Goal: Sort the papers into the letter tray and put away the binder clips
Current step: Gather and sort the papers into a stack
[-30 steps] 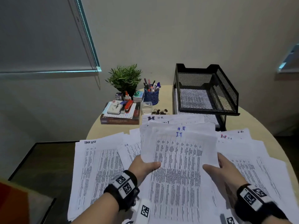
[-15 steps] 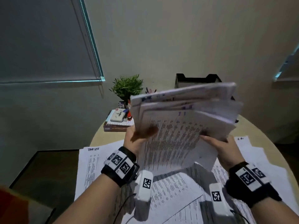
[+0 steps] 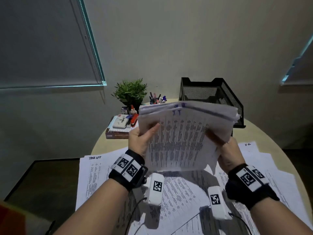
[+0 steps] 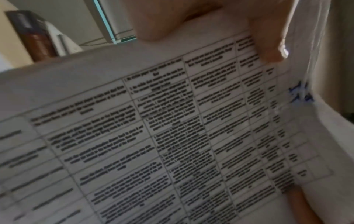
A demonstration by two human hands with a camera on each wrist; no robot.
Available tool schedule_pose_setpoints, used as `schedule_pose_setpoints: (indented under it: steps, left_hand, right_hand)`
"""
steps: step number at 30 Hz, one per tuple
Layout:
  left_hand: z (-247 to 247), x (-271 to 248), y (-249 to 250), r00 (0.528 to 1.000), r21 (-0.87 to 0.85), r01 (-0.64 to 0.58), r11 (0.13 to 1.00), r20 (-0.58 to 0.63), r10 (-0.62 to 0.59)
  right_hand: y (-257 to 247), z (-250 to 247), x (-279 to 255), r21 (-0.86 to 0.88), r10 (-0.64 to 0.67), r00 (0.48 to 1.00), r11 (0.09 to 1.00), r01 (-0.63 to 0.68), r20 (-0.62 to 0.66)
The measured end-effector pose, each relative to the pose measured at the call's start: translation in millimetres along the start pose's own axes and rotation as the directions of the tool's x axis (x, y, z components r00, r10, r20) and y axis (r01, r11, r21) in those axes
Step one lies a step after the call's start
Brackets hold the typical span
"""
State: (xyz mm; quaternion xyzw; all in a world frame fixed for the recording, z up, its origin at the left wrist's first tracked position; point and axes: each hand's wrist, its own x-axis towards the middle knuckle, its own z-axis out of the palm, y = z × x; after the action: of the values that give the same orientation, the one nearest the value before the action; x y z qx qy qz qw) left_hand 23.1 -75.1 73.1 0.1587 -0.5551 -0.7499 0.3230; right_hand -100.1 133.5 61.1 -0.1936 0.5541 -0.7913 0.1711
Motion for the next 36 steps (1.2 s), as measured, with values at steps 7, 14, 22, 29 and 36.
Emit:
schedule_pose_setpoints:
  steps: [7,14,22,29,36]
  left_hand:
    - [-14,-8,-19,0.997,0.078,0.047,0.996,0.051,-0.051]
    - [0,-10,-22,0.995,0.115,0.095,0.989,0.023,-0.098]
    - [8,-4,13,0.998,-0.005,-0.028,1.0,0.053,0.028]
    - [-14,-19,-30,0.983,0.088,0.179,0.98,-0.045,-0.176]
    - [-4,-23,-18,0.966,0.111,0.257,0.96,-0.069,-0.251]
  right_hand:
    - [13,-11,-7,-0.165,0.0,1.0,0.986,-0.002,-0.008]
    - [28,-8,-7,-0.211,-0.003,0.999,0.977,-0.006,-0.046]
    - [-11,-7,-2,0.059,-0.14,0.989,0.989,0.136,0.054]
    - [33,-26,-10,0.09,0.15,0.989,0.985,-0.15,0.008]
    - [36,-10,-12,0.219,0.224,0.974,0.95,-0.223,0.02]
